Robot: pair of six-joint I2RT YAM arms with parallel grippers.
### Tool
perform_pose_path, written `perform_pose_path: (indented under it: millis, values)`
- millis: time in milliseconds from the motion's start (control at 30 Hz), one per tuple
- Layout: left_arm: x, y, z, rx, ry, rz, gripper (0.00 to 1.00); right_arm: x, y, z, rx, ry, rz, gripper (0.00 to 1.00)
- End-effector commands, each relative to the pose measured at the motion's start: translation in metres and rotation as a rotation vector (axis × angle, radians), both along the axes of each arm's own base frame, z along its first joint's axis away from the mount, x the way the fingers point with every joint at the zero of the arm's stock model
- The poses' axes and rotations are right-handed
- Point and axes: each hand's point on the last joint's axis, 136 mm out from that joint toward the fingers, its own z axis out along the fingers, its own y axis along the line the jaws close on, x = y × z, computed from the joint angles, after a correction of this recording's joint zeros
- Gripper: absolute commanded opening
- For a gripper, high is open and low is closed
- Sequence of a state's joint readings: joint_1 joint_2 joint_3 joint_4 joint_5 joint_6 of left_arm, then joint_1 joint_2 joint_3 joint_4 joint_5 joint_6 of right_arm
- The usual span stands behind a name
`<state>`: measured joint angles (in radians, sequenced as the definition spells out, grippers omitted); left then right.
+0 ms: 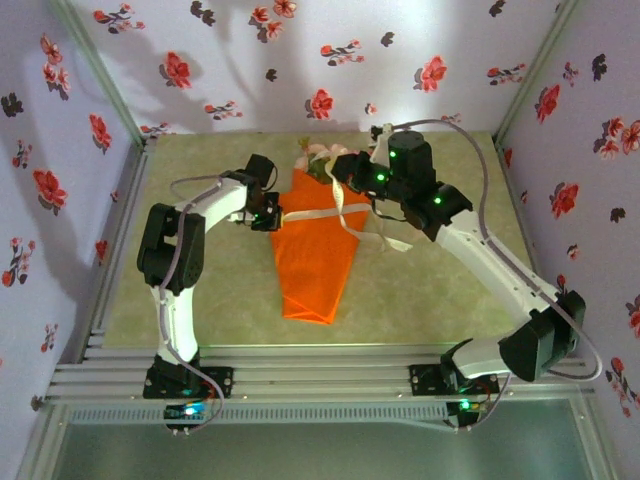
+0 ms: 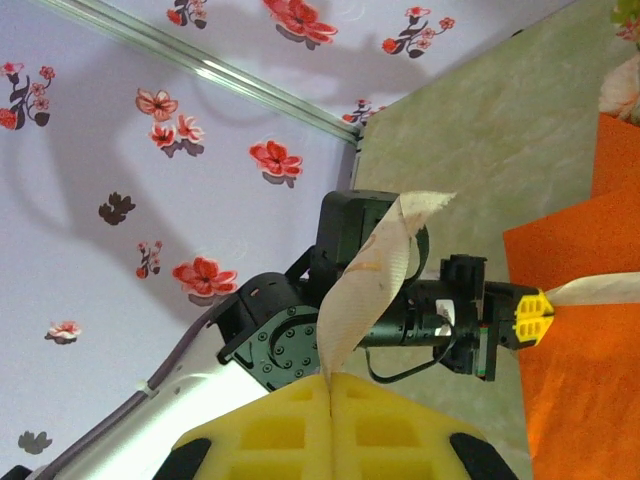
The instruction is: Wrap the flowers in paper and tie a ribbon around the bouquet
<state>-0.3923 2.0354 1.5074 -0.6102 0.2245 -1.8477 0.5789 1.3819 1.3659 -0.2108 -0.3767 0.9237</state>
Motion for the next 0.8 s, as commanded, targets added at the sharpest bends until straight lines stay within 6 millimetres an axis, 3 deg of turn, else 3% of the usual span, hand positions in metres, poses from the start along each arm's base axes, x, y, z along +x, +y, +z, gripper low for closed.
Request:
perform_pose_path:
  millis: [0,267,467,533,567,633,767]
  values:
    - [0.002,-0.004,0.021,-0.028,-0.055,-0.041,0.00,-0.008,0.011,0.021,0.038,-0.054,0.060,0.00]
    - [-0.001,-0.018,0.026,-0.066,-0.079,-0.085,0.00,0.005,0.024,0.034,0.103,-0.065,0.062,0.00]
    - [-0.005,-0.033,0.031,-0.090,-0.097,-0.149,0.00,0.027,0.035,0.028,0.122,-0.043,0.041,0.00]
    - [-0.014,-0.030,0.031,-0.079,-0.079,-0.158,0.00,0.033,0.038,0.027,0.134,-0.038,0.038,0.00]
    - [-0.017,-0.025,0.032,-0.063,-0.079,-0.151,0.03,0.034,0.040,0.026,0.136,-0.034,0.040,0.00]
    - [-0.019,-0.011,0.038,-0.019,-0.098,-0.120,0.35,0.035,0.041,0.024,0.132,-0.030,0.044,0.00]
    - [-0.016,0.008,0.042,0.027,-0.083,-0.064,0.52,0.033,0.039,0.016,0.117,-0.017,0.040,0.00]
